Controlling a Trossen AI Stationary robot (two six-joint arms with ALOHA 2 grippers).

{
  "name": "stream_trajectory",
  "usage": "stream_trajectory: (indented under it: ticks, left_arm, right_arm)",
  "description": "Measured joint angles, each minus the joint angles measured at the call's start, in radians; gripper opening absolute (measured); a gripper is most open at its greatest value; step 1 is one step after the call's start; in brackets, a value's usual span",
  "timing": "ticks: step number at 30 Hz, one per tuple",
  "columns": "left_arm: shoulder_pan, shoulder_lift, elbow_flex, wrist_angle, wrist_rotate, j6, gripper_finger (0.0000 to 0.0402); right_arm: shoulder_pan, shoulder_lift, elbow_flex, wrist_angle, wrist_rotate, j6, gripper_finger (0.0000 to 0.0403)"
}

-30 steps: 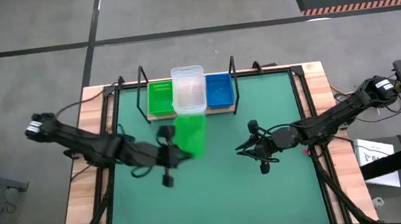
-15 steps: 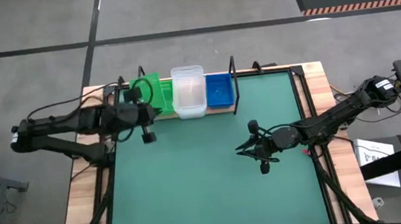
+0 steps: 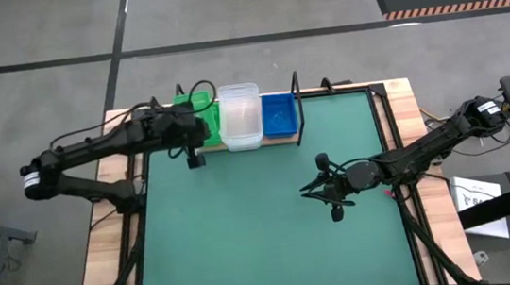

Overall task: Stack baskets on shelf by color
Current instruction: Stack the green bin on the other green bin on the shelf

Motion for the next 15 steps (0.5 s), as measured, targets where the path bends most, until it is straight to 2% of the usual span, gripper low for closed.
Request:
stream_trajectory:
  ticks: [11,15]
  left_arm:
    - [0.101,0.125,0.000,0.002,0.001,0.113,0.0000]
    - [0.122,0.155,0.000,0.002,0.038,0.130,0.0000]
  right_arm:
    - [0.000,0.000,-0.008,0.000,0.000,0.015,0.0063]
    - [0.000,0.000,-0.008,0.001,0.000,0.017,0.0063]
